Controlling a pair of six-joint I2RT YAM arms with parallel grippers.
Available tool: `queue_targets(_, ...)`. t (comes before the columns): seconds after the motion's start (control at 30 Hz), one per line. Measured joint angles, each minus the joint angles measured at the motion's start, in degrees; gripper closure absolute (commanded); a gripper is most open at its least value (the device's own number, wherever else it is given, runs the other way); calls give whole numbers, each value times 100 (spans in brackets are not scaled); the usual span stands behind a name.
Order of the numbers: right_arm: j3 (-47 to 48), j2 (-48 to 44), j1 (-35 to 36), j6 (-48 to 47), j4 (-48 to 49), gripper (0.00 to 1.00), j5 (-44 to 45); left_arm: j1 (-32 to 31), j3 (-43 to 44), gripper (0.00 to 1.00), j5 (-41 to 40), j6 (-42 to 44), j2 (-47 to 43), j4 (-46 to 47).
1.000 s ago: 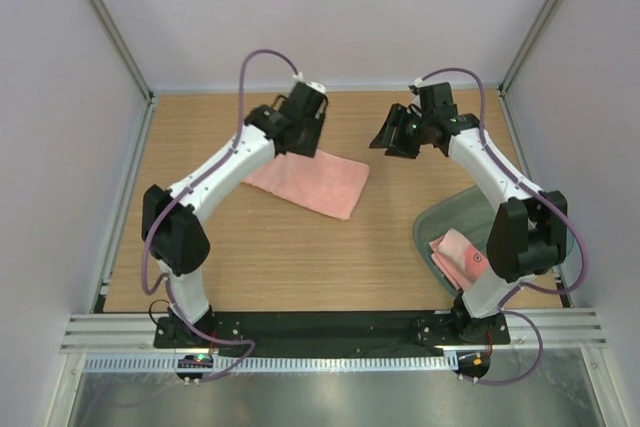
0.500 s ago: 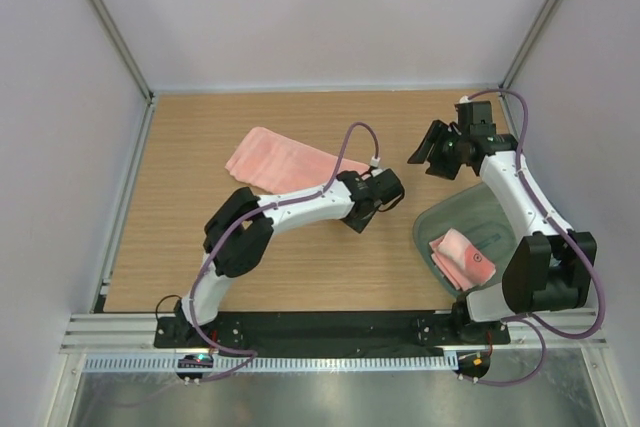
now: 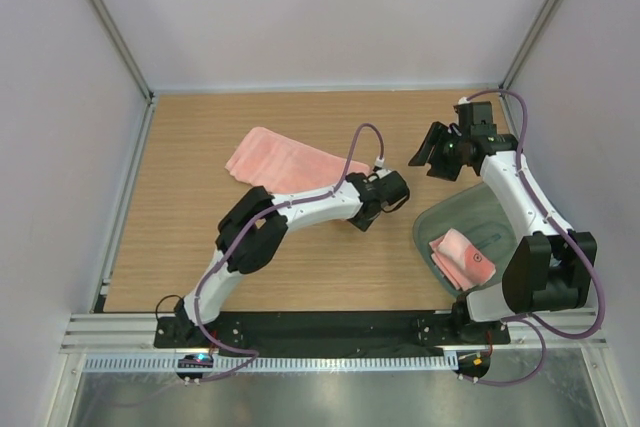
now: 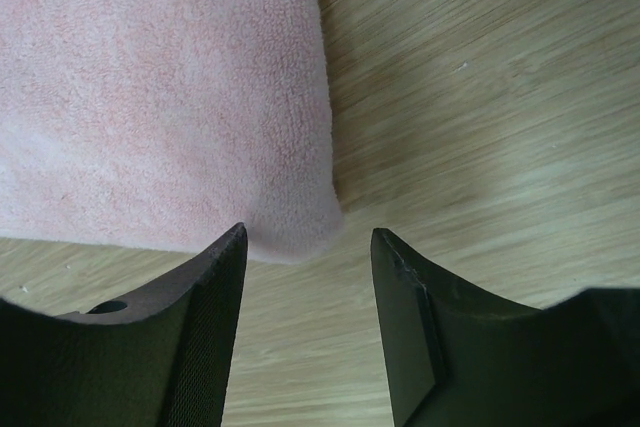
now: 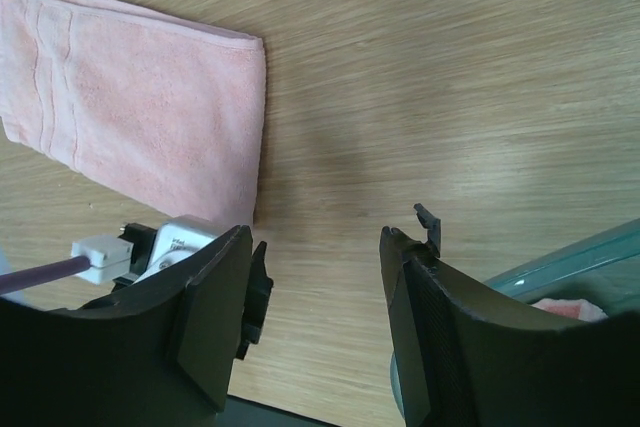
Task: Roll the towels
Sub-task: Roll the towel
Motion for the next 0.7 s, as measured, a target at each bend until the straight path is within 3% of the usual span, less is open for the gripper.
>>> queue_targets(0.27,4,0,-13,-66,-4,39,-63,44,9,55,-61,-103,223,221)
queue_targets(0.4,4,2,-24,-83,-4,39,-116,170,-79,86,-57,-138,221,376)
queue_targets(0.5,2,17,-37,-76,7,38,-238,278,-149,100,-42,-120,192,490)
queue_targets(0.7,-245,487,-101,192,680,34,-1379,345,-472,100,254,-103,-81,752)
